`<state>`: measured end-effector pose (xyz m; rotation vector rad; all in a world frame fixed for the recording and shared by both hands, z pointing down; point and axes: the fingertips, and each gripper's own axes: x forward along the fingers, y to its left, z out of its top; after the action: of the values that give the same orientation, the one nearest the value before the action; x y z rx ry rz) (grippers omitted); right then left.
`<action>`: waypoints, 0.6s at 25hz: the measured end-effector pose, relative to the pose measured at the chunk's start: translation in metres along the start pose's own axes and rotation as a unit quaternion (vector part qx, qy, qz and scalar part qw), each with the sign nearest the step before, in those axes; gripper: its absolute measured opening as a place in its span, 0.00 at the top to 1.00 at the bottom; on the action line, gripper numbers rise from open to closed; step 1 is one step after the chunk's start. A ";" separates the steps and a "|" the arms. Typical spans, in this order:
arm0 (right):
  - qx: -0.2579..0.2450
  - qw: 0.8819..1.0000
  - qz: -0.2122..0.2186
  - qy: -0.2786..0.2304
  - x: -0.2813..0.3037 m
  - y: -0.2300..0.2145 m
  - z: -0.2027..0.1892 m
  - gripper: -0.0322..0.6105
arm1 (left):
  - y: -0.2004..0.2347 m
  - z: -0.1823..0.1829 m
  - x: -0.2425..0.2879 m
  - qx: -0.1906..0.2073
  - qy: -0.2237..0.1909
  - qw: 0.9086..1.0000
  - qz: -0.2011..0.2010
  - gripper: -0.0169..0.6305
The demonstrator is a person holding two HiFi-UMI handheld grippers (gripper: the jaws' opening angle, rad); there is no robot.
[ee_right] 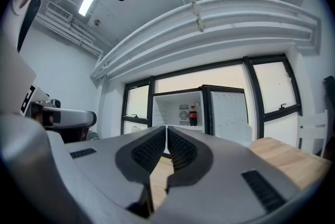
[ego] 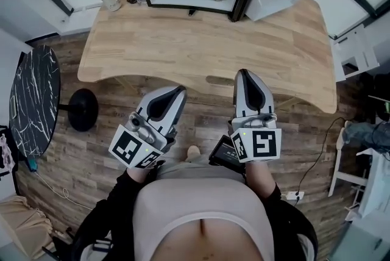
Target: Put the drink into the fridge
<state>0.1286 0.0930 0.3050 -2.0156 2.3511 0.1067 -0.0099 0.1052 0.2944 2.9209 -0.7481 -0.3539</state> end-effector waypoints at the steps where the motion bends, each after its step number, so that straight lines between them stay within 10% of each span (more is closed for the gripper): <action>1: -0.002 1.000 0.005 0.000 -0.002 0.006 0.000 0.90 | -0.001 0.000 -0.005 -0.001 -0.002 1.000 0.002 0.97; 15: -0.001 1.000 0.028 0.009 -0.072 0.116 0.015 0.90 | -0.037 0.024 -0.114 0.003 0.002 1.000 0.003 0.97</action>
<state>0.0253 0.1828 0.2985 -1.9598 2.4206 0.0947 -0.0961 0.1921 0.2883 2.9229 -0.7586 -0.3446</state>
